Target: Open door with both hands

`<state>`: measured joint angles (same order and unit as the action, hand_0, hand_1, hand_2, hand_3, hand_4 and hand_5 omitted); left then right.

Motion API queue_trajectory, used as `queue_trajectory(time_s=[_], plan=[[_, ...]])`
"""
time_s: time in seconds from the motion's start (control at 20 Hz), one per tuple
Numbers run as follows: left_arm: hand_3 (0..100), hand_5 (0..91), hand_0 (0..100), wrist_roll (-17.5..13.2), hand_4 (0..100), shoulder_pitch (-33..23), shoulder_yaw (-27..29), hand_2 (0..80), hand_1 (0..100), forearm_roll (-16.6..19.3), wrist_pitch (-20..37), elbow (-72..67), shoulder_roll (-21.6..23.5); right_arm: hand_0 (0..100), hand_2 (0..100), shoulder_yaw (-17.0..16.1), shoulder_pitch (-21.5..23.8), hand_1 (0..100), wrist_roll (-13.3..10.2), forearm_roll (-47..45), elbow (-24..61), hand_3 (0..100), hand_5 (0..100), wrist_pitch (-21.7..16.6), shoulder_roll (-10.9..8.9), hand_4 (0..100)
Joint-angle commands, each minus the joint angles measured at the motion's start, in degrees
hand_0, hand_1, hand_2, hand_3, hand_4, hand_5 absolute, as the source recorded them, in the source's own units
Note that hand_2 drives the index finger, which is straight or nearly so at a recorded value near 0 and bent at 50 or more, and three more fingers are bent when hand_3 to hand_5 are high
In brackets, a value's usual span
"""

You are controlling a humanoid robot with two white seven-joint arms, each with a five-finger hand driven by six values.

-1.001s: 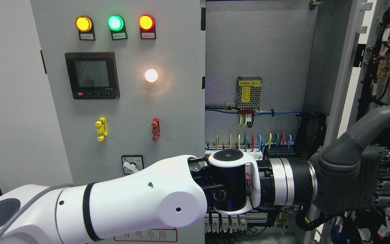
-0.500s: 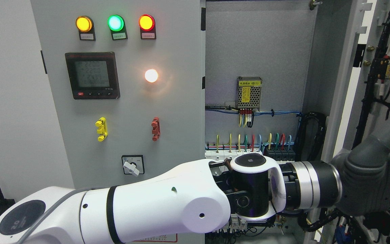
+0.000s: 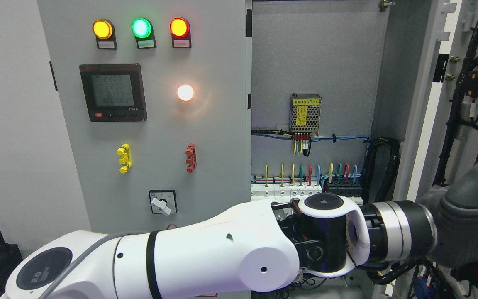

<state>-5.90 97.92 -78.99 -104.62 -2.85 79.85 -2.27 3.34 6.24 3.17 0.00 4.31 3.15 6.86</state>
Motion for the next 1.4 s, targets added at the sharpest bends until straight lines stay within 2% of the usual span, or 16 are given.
queue_trajectory(time_s=[0.0,0.3,0.5,0.8,1.0,1.2,1.35], plan=[[0,0.0,0,0.28,3,-0.01,0.68,0.0,0,-0.06,0.21,-0.58,-1.6,0,0,0.0,0.0,0,0.0,-1.85,-0.01,0,0,0.01,0.0,0],[0,0.0,0,0.02,3,0.08,1.91,0.0,0,0.03,-0.23,-0.57,-1.16,0,0,0.0,0.0,0,0.0,-1.85,-0.01,0,0,0.01,0.0,0],[0,0.0,0,-0.6,3,-0.18,2.35,0.0,0,-0.06,-0.67,0.3,1.81,0,0,0.0,0.0,0,0.0,-1.85,-0.01,0,0,0.01,0.0,0],[0,0.0,0,-1.12,3,-2.72,2.35,0.0,0,0.29,-3.03,6.79,14.2,0,0,0.0,0.0,0,0.0,-1.85,-0.01,0,0,0.01,0.0,0],[0,0.0,0,-2.79,3,-7.29,2.35,0.0,0,3.27,-3.65,14.43,24.57,0,0,0.0,0.0,0,0.0,-1.85,-0.01,0,0,0.01,0.0,0],[0,0.0,0,-7.89,3,-13.0,2.18,0.0,0,6.26,-4.7,21.47,35.82,0,0,0.0,0.0,0,0.0,-1.85,-0.01,0,0,0.01,0.0,0],[0,0.0,0,-12.18,3,-17.22,2.0,0.0,0,7.23,-6.46,24.55,43.64,0,0,0.0,0.0,0,0.0,-1.85,0.08,0,0,0.01,0.0,0]])
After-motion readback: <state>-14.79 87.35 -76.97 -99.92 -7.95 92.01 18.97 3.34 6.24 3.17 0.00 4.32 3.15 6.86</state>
